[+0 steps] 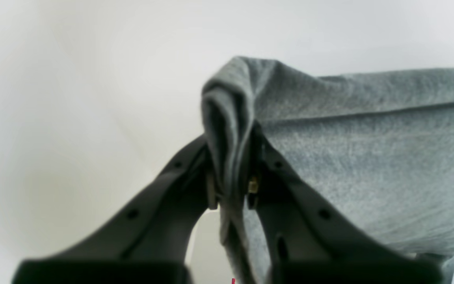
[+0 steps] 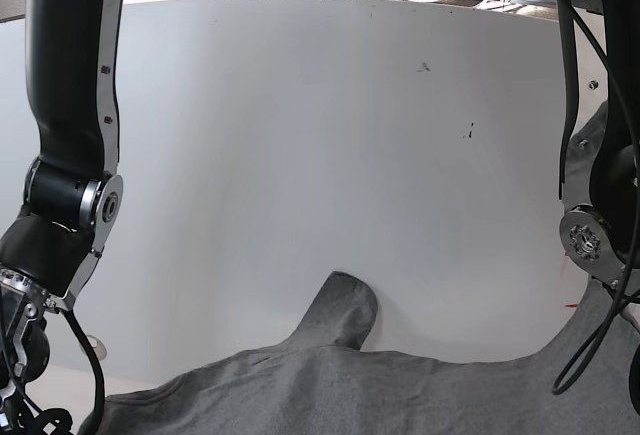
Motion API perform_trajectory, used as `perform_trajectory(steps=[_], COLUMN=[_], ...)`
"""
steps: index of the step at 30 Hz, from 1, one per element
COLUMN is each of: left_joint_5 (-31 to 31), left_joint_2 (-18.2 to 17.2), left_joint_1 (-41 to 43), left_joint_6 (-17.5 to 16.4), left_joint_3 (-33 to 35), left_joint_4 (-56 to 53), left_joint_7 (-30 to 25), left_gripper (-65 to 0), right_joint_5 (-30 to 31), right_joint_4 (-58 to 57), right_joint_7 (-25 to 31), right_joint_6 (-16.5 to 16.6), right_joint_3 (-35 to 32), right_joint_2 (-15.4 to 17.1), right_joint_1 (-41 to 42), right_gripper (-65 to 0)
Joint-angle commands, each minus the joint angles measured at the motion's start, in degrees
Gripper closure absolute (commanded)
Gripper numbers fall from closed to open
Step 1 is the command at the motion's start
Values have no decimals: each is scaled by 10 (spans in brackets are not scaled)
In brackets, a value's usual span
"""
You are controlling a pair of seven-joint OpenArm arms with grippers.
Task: Fold the T-shirt properly
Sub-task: 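Hold the shirt up with both grippers, letting it hang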
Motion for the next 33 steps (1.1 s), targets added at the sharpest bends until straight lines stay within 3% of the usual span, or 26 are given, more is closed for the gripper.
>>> perform_trajectory(steps=[1, 21, 33], left_joint_5=[20, 20, 20], left_joint_2=[-5, -5, -5], left_joint_1=[-18, 13, -52], left_joint_6=[4, 4, 8], left_joint_3=[0, -1, 1], left_joint_4=[-8, -12, -68], left_joint_7=[-10, -23, -29], left_gripper=[0, 0, 0], right_joint_5=[-30, -30, -33], right_joint_4=[10, 33, -45], right_joint_7=[-18, -41, -17], right_joint_6=[-7, -7, -7], right_joint_3=[1, -2, -46], right_joint_2=[11, 8, 12], right_joint_1=[28, 24, 128], right_gripper=[0, 0, 0])
